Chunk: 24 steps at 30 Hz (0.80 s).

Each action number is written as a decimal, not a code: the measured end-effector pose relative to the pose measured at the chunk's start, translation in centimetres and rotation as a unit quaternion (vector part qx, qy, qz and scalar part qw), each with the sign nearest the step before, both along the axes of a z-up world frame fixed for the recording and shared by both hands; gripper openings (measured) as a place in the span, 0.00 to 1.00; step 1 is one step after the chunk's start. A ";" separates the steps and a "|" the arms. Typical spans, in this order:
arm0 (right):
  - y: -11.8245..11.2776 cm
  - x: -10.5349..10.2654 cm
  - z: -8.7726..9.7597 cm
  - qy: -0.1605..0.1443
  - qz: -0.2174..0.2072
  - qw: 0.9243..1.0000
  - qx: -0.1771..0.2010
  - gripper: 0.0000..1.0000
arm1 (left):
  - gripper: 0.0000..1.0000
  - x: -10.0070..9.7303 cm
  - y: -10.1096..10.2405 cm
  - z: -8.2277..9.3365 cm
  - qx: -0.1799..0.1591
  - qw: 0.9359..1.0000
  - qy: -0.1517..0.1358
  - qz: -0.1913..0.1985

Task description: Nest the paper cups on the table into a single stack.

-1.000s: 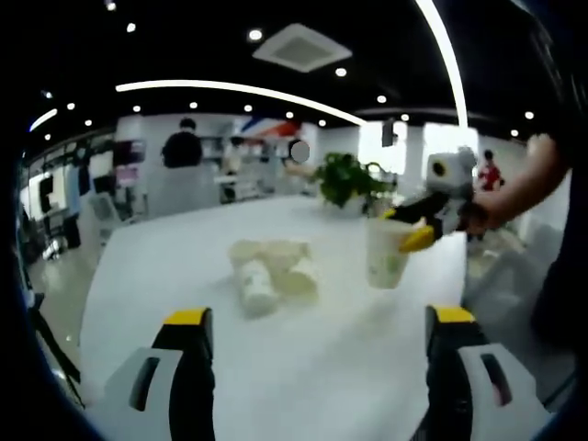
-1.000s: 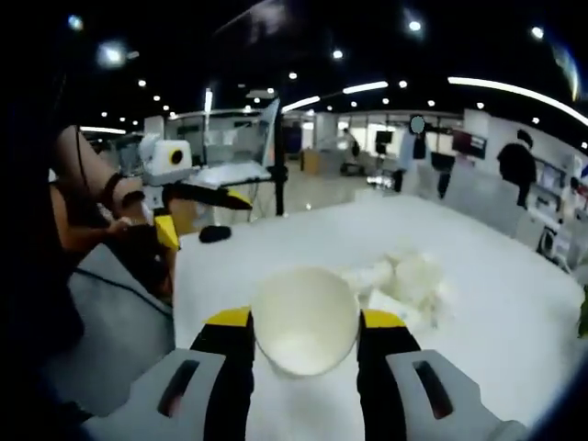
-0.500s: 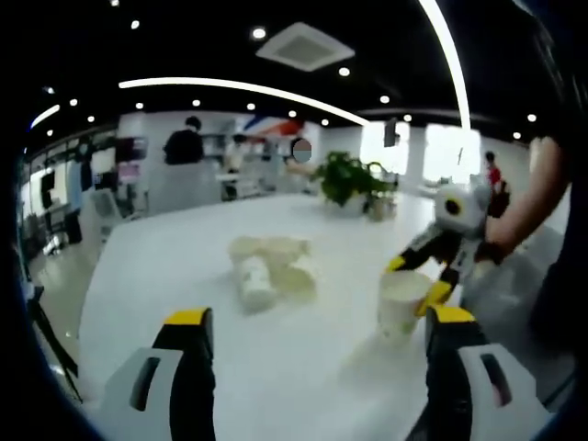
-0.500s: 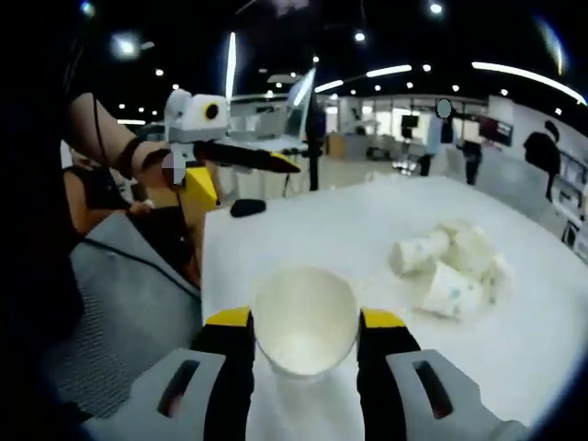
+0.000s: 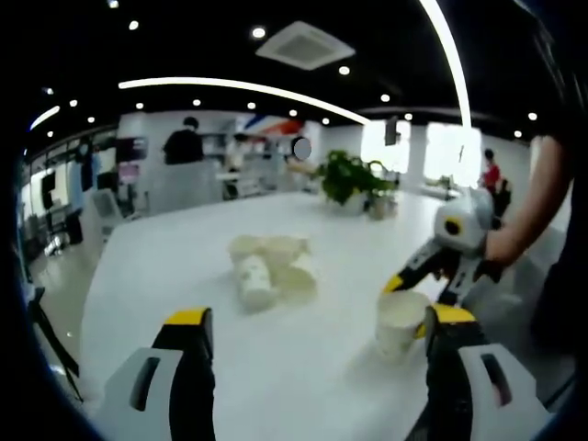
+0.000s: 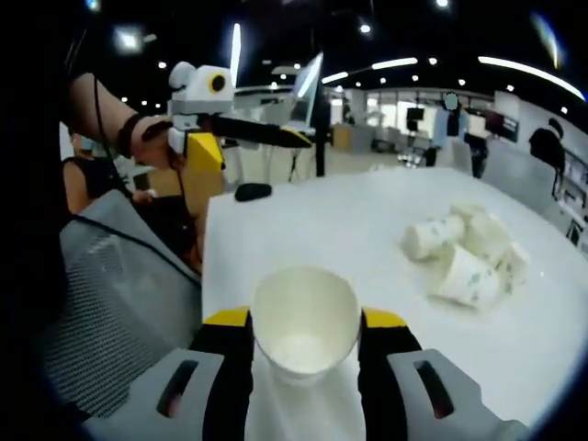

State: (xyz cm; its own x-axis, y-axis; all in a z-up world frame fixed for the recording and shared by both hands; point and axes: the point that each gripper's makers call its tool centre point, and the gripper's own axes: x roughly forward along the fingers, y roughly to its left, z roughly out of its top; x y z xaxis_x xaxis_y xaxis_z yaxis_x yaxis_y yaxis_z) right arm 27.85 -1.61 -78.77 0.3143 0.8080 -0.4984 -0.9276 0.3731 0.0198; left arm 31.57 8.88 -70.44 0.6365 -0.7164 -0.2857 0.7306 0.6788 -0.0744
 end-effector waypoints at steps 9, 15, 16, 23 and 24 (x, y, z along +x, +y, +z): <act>0.3 -0.7 -0.6 0.001 0.008 1.000 -0.005 0.44 | 0.94 -0.1 0.1 0.1 0.002 1.000 -0.001 0.002; 0.1 -0.9 -1.1 0.001 0.010 1.000 -0.013 0.46 | 0.94 -0.1 0.2 0.0 0.000 1.000 0.002 0.004; 0.1 -0.9 -1.1 0.002 0.009 1.000 -0.013 0.46 | 0.94 -0.1 0.2 -0.1 0.000 1.000 0.003 0.004; 0.2 -0.9 -1.1 0.002 0.011 1.000 -0.014 0.51 | 0.93 0.1 0.4 -0.1 0.002 1.000 0.002 0.005; 0.2 -1.0 -1.0 0.002 0.012 1.000 -0.013 0.52 | 0.93 0.1 0.4 0.0 0.001 1.000 0.001 0.006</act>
State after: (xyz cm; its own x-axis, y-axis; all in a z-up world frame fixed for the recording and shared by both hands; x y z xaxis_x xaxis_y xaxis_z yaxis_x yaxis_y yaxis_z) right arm 26.90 -1.37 -79.81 0.2930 0.8024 -0.5199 -0.9362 0.3511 0.0143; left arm 31.67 9.33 -70.43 0.6443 -0.7079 -0.2893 0.7221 0.6877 -0.0745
